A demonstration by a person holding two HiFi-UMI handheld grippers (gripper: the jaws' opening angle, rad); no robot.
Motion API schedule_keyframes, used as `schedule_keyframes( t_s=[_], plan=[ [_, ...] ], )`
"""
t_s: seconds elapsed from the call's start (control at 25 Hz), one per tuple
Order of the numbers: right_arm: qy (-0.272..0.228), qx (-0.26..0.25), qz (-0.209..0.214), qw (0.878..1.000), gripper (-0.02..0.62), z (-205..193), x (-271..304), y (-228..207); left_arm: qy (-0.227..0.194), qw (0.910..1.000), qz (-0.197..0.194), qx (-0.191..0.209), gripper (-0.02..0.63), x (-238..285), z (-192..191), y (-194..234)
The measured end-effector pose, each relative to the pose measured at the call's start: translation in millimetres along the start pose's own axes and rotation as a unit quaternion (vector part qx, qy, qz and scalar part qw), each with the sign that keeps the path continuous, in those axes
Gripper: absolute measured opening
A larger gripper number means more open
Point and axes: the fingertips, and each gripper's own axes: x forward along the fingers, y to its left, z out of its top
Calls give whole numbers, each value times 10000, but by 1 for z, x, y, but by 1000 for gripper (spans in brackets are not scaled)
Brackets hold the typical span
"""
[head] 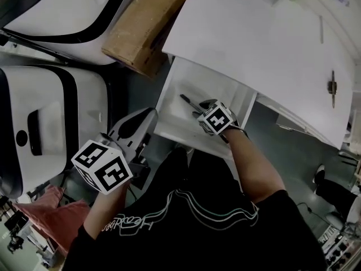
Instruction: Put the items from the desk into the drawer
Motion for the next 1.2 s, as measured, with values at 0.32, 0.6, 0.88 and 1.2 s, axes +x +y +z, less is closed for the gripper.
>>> schedule_keyframes(
  t_s=[0.32,0.6,0.88,1.2],
  plan=[
    [-1028,156,-270,9942,176,34,-103,15,14,9976,-572,398,21,-7,17,-44],
    [-2679,409,-786,9594,83,67,-242,56,87,9888,-1220,860,21,-16,27,-105],
    [-4646,640,-511,8817,57,78,-385,108,199,9734,-1877,1301,21,-14,23,-172],
    [-5624,1202,-1055,8112,52,21,-471,99,482,9475,-2686,1668,21,26,11,-259]
  ],
)
